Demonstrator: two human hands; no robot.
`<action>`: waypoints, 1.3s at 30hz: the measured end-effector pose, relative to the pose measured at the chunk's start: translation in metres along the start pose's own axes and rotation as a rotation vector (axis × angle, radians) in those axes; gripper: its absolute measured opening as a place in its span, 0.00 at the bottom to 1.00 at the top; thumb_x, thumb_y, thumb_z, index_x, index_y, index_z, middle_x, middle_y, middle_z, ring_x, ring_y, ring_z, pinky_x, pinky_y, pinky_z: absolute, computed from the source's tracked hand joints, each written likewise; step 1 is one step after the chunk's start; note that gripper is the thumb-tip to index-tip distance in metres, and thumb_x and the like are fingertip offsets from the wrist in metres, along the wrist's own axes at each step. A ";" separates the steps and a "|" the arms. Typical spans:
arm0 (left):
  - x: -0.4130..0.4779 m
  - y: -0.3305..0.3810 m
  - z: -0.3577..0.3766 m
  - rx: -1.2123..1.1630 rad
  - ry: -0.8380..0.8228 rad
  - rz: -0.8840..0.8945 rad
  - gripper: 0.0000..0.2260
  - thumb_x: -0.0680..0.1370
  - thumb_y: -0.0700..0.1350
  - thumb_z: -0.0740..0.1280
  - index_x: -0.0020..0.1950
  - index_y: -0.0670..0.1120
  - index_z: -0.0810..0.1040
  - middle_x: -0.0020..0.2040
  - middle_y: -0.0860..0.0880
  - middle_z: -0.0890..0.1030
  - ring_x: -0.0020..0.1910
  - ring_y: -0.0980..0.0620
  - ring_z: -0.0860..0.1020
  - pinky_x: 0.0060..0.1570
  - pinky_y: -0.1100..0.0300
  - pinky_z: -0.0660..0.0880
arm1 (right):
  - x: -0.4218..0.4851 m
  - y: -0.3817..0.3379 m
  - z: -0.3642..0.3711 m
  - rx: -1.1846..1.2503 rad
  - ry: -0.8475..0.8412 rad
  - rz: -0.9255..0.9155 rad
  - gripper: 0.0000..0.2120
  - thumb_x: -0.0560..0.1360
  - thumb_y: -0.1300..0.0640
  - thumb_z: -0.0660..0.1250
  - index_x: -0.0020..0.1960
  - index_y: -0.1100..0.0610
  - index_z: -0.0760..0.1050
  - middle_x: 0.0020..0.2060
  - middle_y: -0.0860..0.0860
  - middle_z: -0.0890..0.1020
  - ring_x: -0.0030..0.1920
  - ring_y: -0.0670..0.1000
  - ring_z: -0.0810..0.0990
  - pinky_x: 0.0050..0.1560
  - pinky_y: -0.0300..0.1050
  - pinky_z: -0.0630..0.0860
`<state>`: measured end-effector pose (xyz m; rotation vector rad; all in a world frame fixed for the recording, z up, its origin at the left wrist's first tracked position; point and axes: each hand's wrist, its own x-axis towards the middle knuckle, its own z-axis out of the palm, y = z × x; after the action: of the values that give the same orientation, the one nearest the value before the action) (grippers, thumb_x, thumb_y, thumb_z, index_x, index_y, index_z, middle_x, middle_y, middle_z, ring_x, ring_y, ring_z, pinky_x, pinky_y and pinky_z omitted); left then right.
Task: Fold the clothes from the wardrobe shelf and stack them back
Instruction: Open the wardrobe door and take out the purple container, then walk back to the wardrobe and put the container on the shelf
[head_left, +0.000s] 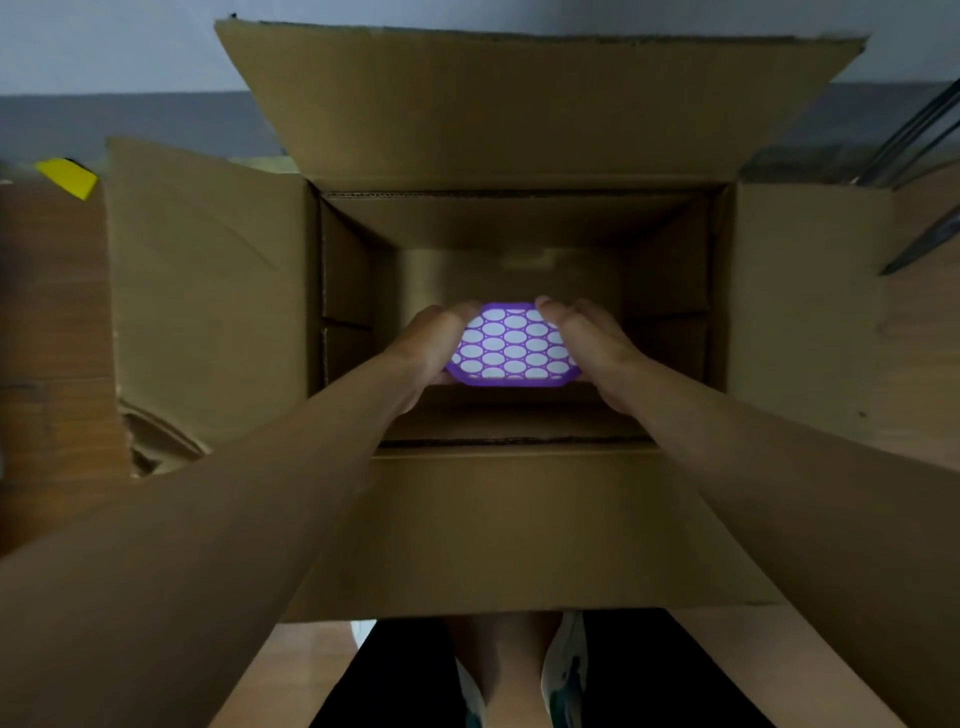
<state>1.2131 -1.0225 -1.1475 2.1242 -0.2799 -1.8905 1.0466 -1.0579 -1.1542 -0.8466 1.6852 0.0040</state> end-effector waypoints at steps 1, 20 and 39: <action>0.002 -0.001 0.000 0.006 0.003 -0.013 0.21 0.80 0.58 0.63 0.67 0.46 0.72 0.56 0.45 0.83 0.53 0.47 0.83 0.59 0.47 0.80 | 0.003 0.000 0.000 -0.012 -0.001 0.006 0.18 0.78 0.38 0.64 0.58 0.49 0.66 0.41 0.44 0.76 0.40 0.45 0.79 0.35 0.41 0.72; -0.200 0.044 -0.039 -0.036 0.208 0.118 0.13 0.78 0.43 0.68 0.63 0.45 0.78 0.52 0.49 0.79 0.55 0.50 0.77 0.59 0.54 0.75 | -0.188 -0.104 -0.054 -0.159 0.041 -0.366 0.16 0.84 0.55 0.56 0.63 0.60 0.78 0.60 0.55 0.81 0.60 0.51 0.76 0.53 0.36 0.67; -0.748 -0.011 -0.052 -0.802 0.448 0.257 0.10 0.82 0.39 0.62 0.58 0.42 0.81 0.51 0.44 0.86 0.52 0.44 0.84 0.57 0.49 0.79 | -0.636 -0.190 -0.154 -0.355 -0.456 -0.368 0.06 0.80 0.63 0.63 0.51 0.56 0.78 0.47 0.55 0.83 0.40 0.50 0.81 0.43 0.43 0.78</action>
<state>1.1718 -0.7622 -0.4451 1.7527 0.2557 -1.0659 1.0455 -0.9315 -0.4848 -1.3044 1.0987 0.2332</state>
